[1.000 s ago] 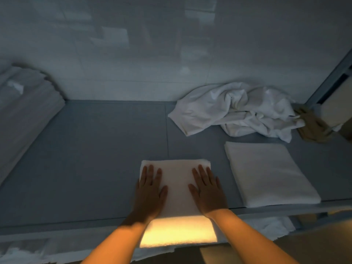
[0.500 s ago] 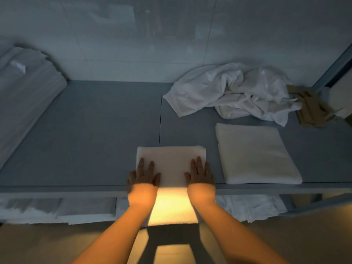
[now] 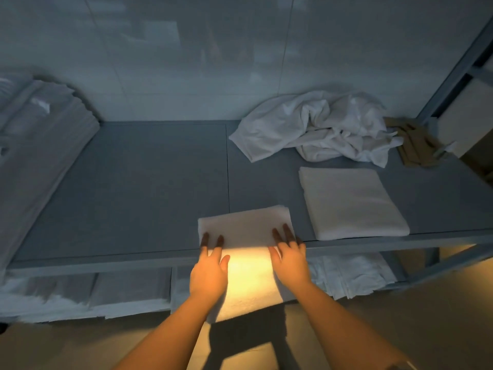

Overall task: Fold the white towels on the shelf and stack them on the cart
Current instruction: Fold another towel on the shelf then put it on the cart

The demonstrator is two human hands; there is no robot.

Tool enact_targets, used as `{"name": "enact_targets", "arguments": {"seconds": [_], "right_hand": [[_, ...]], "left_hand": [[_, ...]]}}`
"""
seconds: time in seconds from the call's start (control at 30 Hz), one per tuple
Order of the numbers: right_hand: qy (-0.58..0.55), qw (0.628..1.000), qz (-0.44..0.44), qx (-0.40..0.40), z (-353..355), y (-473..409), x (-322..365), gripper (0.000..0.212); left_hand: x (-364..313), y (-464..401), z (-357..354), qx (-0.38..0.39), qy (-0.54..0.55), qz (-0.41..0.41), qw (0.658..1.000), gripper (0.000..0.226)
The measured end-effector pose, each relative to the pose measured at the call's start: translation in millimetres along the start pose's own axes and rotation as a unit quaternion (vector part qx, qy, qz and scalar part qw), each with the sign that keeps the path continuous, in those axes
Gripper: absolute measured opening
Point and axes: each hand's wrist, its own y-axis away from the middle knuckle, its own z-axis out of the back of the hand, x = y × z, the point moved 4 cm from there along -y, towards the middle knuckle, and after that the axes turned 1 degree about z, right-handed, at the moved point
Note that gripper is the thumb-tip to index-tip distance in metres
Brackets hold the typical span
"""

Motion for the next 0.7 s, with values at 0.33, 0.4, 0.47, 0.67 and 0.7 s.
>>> {"name": "enact_targets", "arguments": {"seconds": [0.33,0.4,0.47,0.67,0.7], "right_hand": [[-0.037,0.996,-0.070,-0.027,6,31,9,0.045],[-0.022,0.992,-0.120,0.017,4,33,13,0.051],[-0.023,0.987,-0.141,0.072,4,33,16,0.058],[-0.010,0.991,-0.086,0.101,25,27,24,0.053],[0.015,0.994,-0.070,0.088,30,24,26,0.050]], "left_hand": [[-4,11,36,-0.029,-0.029,-0.046,0.998,0.031],[-7,11,42,-0.039,-0.045,-0.056,0.997,0.029],[-7,11,45,-0.041,-0.070,-0.066,0.995,0.029],[-5,4,54,-0.033,-0.110,-0.065,0.991,0.027],[-8,2,56,-0.038,-0.112,-0.064,0.991,0.029]]}}
